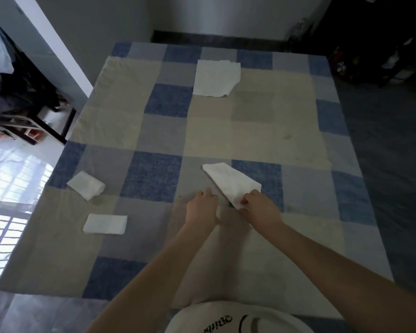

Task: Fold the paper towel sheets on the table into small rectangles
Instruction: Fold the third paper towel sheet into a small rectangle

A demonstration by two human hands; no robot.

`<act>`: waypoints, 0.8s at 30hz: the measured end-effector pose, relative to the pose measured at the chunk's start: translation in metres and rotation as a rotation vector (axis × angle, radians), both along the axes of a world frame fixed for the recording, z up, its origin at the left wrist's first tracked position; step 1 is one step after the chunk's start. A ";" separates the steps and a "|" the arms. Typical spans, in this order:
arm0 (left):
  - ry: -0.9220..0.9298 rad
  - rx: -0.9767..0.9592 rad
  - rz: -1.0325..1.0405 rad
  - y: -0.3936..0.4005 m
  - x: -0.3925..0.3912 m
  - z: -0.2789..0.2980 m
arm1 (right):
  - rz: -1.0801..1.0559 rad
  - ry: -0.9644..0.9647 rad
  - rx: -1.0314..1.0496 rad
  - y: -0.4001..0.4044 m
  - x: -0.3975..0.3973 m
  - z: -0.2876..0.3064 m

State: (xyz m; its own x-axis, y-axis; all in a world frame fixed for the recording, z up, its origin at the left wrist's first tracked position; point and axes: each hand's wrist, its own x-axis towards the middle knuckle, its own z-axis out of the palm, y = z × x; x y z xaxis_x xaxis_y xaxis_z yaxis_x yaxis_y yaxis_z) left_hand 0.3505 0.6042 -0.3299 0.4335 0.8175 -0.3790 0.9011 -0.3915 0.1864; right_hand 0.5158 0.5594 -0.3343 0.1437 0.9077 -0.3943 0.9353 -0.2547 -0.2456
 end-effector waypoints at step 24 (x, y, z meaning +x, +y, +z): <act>-0.861 -0.092 0.380 -0.046 0.013 0.055 | -0.287 0.555 0.163 -0.015 0.008 0.111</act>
